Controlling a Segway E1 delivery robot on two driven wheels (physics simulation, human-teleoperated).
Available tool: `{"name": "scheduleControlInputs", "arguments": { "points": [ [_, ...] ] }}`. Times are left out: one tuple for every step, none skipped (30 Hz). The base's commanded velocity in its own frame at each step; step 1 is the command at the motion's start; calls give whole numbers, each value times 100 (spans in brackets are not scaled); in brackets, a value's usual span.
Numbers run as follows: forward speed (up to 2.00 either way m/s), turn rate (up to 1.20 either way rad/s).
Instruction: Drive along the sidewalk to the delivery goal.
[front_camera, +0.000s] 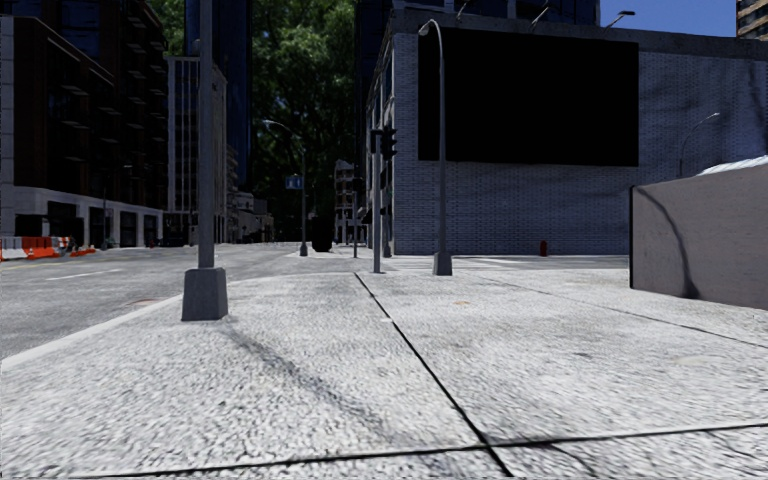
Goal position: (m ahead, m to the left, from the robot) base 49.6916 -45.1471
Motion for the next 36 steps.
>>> {"name": "scheduleControlInputs", "arguments": {
  "points": [
    [114, -80],
    [118, -80],
    [118, -80],
    [123, -80],
    [128, -80],
    [136, -76],
    [136, -76],
    [144, -70],
    [151, -60],
    [153, -52],
    [153, -52],
    [154, -47],
    [155, -45],
    [155, -42],
    [155, -42],
    [157, -38],
    [168, -35],
    [177, -34],
    [177, -34],
    [187, -33],
    [195, -31],
    [195, -31],
    [200, -28],
    [200, -26],
    [200, -25],
    [200, -25],
    [200, -24],
    [200, -24],
    [200, -24],
    [200, -24],
    [200, -24],
    [200, -24],
    [200, -24],
    [200, -24],
    [200, -24],
    [200, -20]
  ]
}}
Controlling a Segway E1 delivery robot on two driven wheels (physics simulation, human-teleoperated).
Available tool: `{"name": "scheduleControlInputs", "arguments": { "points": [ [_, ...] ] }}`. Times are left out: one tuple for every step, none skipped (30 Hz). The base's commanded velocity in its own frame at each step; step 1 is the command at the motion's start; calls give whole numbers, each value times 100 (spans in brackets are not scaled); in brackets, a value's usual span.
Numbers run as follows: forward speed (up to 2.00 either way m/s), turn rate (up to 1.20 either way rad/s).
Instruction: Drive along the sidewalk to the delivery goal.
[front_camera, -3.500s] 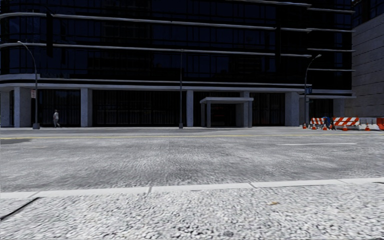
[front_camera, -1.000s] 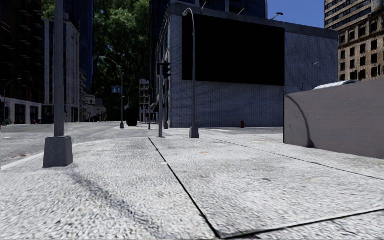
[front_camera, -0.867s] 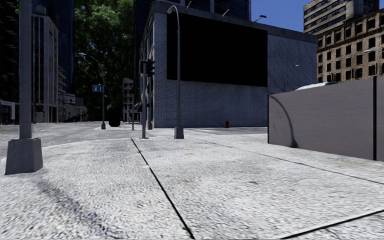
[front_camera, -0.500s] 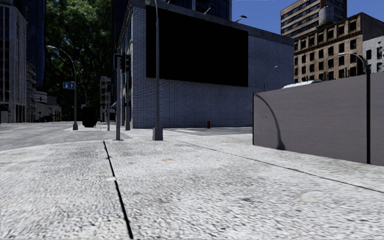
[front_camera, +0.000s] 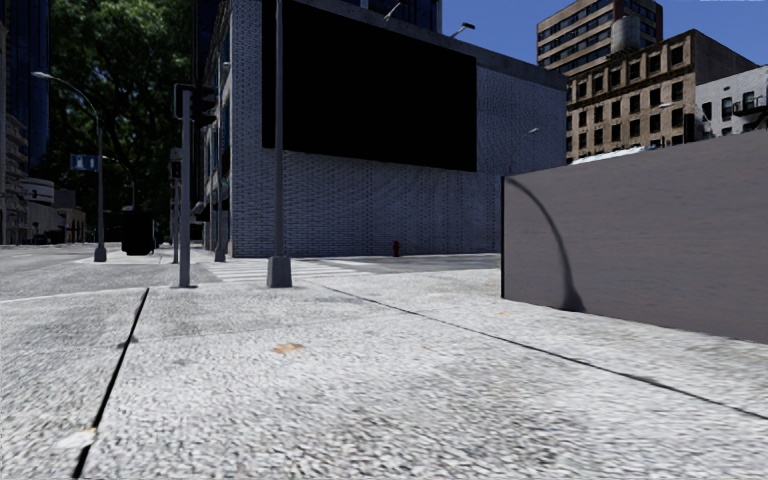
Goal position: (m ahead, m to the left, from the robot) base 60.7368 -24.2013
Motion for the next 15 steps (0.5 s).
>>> {"name": "scheduleControlInputs", "arguments": {
  "points": [
    [200, -20],
    [200, -12],
    [200, -4],
    [200, 0],
    [200, 0],
    [200, 0],
    [200, 0],
    [200, 0],
    [200, 0],
    [200, 0],
    [200, 0],
    [200, 0],
    [200, 0],
    [200, 0],
    [200, 0]
  ]
}}
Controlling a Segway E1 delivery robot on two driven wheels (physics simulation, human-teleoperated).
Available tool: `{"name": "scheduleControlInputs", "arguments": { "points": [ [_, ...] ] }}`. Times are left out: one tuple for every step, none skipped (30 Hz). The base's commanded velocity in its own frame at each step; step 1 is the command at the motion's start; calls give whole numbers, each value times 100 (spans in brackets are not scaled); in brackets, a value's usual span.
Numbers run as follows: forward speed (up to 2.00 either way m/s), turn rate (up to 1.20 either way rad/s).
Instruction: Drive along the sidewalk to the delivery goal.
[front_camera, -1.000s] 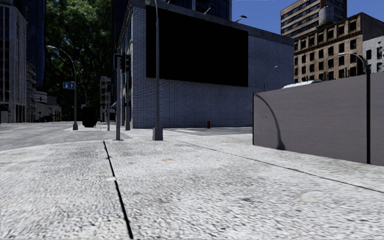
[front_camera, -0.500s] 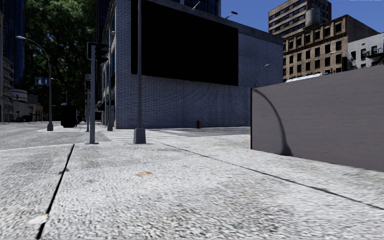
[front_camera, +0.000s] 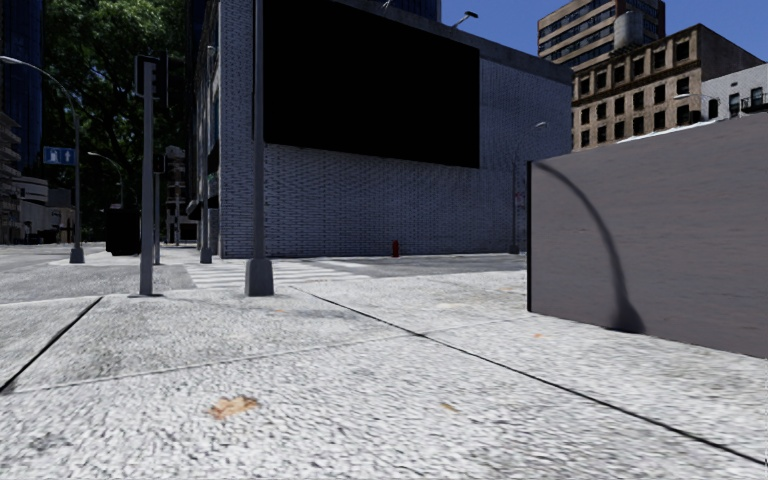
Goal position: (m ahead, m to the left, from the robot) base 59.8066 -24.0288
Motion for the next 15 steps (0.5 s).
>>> {"name": "scheduleControlInputs", "arguments": {
  "points": [
    [200, 0],
    [200, 0],
    [200, 0],
    [200, 0],
    [200, 0],
    [200, 0],
    [200, 0],
    [200, 0],
    [200, 0],
    [200, 0],
    [200, 0],
    [200, 0],
    [200, 0],
    [199, 0],
    [199, 0]
  ]
}}
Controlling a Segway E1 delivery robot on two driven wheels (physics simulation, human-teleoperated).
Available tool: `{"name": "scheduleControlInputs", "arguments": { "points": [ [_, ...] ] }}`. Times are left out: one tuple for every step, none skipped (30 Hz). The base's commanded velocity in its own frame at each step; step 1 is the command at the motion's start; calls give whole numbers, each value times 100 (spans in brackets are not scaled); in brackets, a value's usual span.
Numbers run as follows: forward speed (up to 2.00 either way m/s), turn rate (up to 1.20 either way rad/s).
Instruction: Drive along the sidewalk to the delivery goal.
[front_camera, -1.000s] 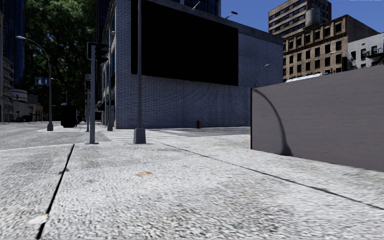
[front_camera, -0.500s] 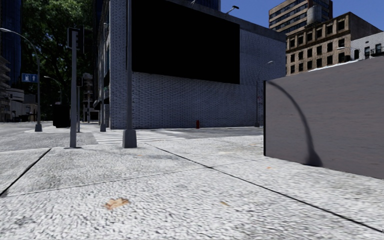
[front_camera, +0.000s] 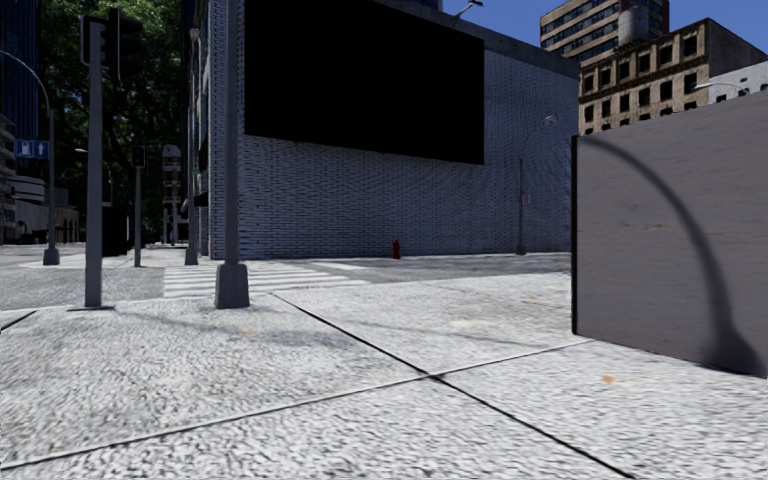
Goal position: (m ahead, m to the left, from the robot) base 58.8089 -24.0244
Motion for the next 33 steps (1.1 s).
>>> {"name": "scheduleControlInputs", "arguments": {
  "points": [
    [199, 0],
    [199, 0],
    [199, 0],
    [199, 0],
    [199, 0],
    [199, 0],
    [199, 0],
    [199, 0],
    [199, 0],
    [199, 0],
    [199, 0],
    [199, 0],
    [199, 0],
    [199, 0],
    [199, 0],
    [199, 0],
    [199, 11],
    [199, 14],
    [199, 15],
    [199, 15],
    [199, 15],
    [199, 15],
    [199, 15],
    [199, 15],
    [199, 15],
    [199, 15],
    [199, 15],
    [199, 15],
    [199, 15],
    [199, 15],
    [199, 15],
    [199, 15],
    [199, 15]
  ]
}}
